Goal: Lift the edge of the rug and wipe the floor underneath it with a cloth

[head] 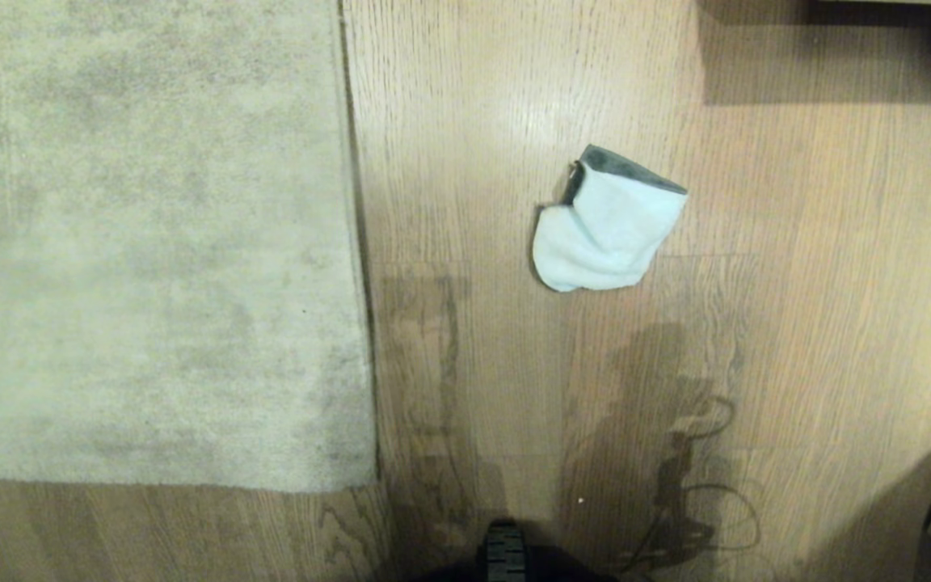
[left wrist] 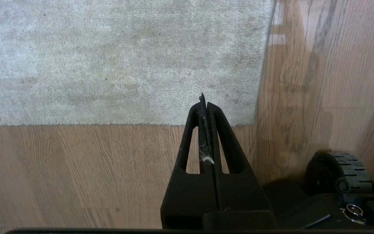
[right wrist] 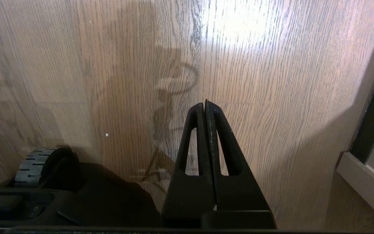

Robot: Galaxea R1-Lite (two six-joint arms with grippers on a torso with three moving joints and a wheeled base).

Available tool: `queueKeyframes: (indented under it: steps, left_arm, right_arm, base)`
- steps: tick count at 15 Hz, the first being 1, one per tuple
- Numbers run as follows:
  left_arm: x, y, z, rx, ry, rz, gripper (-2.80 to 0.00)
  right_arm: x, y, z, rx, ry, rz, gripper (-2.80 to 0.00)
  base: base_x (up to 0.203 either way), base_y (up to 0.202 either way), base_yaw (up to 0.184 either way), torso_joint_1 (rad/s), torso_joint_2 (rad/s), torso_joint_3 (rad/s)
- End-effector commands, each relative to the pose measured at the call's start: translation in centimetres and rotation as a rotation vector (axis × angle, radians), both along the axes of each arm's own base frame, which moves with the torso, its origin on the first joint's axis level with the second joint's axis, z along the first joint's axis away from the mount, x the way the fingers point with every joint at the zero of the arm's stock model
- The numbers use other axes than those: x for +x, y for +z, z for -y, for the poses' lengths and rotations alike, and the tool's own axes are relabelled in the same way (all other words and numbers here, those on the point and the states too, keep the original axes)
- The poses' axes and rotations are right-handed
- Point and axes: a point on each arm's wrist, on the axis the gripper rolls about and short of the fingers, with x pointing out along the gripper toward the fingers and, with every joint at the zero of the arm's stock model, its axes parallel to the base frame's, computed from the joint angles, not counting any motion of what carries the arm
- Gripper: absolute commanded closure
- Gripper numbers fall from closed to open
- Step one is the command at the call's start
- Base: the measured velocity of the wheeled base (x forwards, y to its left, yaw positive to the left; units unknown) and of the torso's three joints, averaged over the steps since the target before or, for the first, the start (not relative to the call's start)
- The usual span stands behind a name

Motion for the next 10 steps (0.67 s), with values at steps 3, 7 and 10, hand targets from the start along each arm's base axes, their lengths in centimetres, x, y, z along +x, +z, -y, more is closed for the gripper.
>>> queueKeyframes:
  steps: [3,7,10]
  left_arm:
    - [0.01,0.0,0.0,0.0,0.0,-0.001,0.0]
    - [0.01,0.0,0.0,0.0,0.0,-0.001,0.0]
    - [0.01,0.0,0.0,0.0,0.0,-0.001,0.0]
  right_arm:
    - [0.02,0.01,0.0,-0.001,0.001,-0.002,0.0]
    - [0.02,0.01,0.0,-0.001,0.001,-0.002,0.0]
    - [0.02,0.01,0.0,-0.001,0.001,-0.002,0.0]
  base:
    - [0.0,0.0,0.0,0.0,0.0,0.0]
    - [0.0,0.0,0.0,0.0,0.0,0.0]
    - [0.0,0.0,0.0,0.0,0.0,0.0]
